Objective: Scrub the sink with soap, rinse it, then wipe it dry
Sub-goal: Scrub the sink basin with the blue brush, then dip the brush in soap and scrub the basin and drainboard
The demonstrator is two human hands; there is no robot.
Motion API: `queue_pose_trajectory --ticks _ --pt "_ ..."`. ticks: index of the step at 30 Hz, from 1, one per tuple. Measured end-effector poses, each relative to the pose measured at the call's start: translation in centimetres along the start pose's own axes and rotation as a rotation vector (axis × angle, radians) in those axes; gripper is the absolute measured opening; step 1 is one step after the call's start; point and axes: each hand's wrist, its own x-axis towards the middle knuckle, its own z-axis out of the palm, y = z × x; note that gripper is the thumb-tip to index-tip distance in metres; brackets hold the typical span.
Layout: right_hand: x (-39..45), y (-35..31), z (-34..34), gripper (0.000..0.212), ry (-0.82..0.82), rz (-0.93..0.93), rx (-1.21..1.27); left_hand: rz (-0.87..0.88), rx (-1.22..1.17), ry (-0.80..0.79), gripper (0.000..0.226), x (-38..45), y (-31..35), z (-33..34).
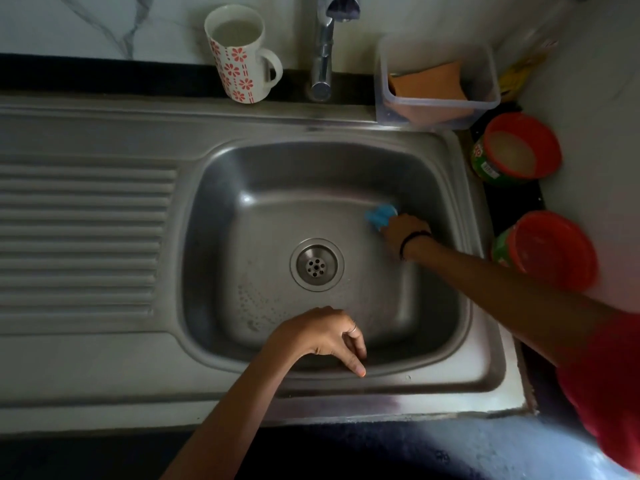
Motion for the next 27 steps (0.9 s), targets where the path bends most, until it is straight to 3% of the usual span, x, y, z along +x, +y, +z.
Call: queue_pose_trajectory --ticks 4,9,12,14,17,23,25,27 --pt "0.0 -0.5 -1.2 0.047 0.106 0.117 0.134 -0.003 0.014 0.003 0.032 0.1 0.0 0.0" --pt "-6.5 0.0 4.3 0.039 -0.076 0.192 0.012 -0.015 0.025 -0.014 0.033 0.1 0.1 -0.2" --pt "-9.2 0.6 6.0 0.047 -0.264 0.029 0.150 -0.020 0.070 -0.065 0.033 0.4 0.7 -0.4" --pt "-10.2 0.5 4.4 0.044 -0.262 0.062 0.221 -0.019 0.118 -0.118 0.033 0.7 1.2 -0.8" --pt "-10.8 0.6 0.4 0.039 -0.108 0.172 0.411 -0.039 0.138 -0.134 0.033 1.3 1.9 -2.2" --pt "-13.1 2.9 -10.6 0.037 0.405 0.106 0.709 0.055 0.162 0.242 0.027 3.8 5.8 -7.6" --pt "-13.3 4.5 -13.2 0.029 0.614 0.095 0.693 0.120 0.137 0.343 0.027 5.4 8.0 -9.4" --pt "-12.9 6.2 -14.8 0.035 0.733 0.153 0.645 0.191 0.030 0.418 0.031 7.1 10.5 -10.7"
